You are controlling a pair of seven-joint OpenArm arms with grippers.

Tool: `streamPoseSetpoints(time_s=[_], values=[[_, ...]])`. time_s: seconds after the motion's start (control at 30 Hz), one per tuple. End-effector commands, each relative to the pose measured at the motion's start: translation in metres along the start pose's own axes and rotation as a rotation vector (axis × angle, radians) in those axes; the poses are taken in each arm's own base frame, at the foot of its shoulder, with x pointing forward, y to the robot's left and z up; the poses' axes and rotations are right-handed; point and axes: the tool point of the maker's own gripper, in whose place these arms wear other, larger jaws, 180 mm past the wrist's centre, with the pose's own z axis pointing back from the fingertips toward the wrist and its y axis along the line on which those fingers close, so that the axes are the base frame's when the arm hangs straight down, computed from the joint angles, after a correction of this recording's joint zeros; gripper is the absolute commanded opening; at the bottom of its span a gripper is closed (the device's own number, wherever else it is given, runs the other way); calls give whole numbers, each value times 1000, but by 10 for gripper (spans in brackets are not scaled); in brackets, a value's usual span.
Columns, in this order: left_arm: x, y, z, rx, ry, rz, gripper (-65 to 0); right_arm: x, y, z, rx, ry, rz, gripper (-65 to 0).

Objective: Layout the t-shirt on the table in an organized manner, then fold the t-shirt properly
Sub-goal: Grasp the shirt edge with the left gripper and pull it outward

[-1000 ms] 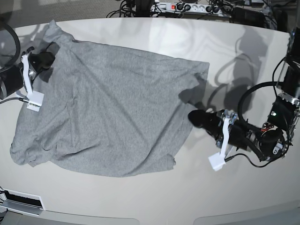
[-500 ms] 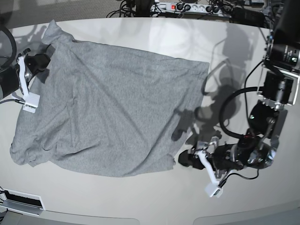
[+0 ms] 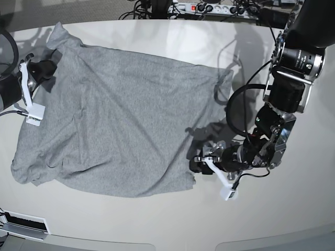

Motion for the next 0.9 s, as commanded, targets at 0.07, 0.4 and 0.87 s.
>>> streamPoseSetpoints(time_s=[0.07, 0.4, 0.87], values=[[35, -4, 4, -13, -106, -29, -281, 5, -4, 12, -22, -17, 10, -604], [10, 8, -4, 67, -158, -45, -363, 5, -4, 12, -21, -17, 10, -604], [-8, 46, -1, 295, -166, -33, -416, 5, -4, 12, -21, -17, 10, -604]])
